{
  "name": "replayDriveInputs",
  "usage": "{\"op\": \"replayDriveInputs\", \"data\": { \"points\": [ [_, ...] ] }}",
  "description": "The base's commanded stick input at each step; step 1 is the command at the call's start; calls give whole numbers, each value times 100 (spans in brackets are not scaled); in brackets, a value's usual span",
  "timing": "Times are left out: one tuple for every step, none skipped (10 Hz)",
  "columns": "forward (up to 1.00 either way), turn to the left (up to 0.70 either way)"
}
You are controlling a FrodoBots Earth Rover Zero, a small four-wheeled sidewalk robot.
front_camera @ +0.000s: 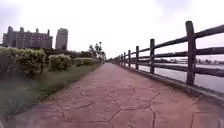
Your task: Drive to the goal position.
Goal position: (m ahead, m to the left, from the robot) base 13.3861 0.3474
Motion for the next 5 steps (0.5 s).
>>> {"op": "replayDriveInputs", "data": {
  "points": [
    [100, 0],
    [100, 0],
    [100, 0],
    [100, 0],
    [100, 0]
  ]
}}
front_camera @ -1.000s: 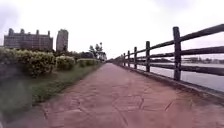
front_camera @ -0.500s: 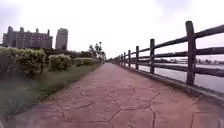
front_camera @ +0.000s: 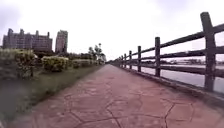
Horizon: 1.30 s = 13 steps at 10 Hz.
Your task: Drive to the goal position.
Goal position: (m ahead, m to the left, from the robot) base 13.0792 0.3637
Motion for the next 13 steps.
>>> {"op": "replayDriveInputs", "data": {
  "points": [
    [100, 0],
    [100, 0],
    [100, 0],
    [100, 0],
    [100, 0],
    [100, 0],
    [100, 0],
    [100, 0],
    [100, 0],
    [100, 0],
    [100, 0],
    [100, 0],
    [100, 0]
  ]
}}
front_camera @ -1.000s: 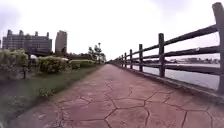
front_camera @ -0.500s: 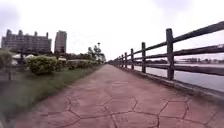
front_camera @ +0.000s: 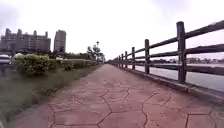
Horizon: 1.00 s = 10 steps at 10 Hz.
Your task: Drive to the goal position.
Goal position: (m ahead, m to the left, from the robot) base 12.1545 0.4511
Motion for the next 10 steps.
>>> {"op": "replayDriveInputs", "data": {
  "points": [
    [100, 0],
    [100, 0],
    [100, 0],
    [100, 0],
    [100, 0],
    [100, 0],
    [100, 0],
    [100, 0],
    [100, 0],
    [100, 0]
  ]
}}
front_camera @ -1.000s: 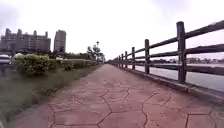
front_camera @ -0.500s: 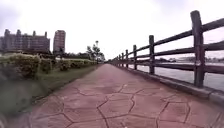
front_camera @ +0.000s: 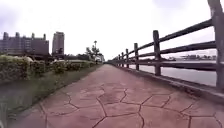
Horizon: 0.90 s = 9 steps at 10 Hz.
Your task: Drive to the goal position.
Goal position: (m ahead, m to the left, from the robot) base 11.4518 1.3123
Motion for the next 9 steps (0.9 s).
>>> {"op": "replayDriveInputs", "data": {
  "points": [
    [100, 0],
    [100, 0],
    [100, 0],
    [100, 0],
    [100, 0],
    [100, 0],
    [100, 0],
    [100, 0],
    [96, 0]
  ]
}}
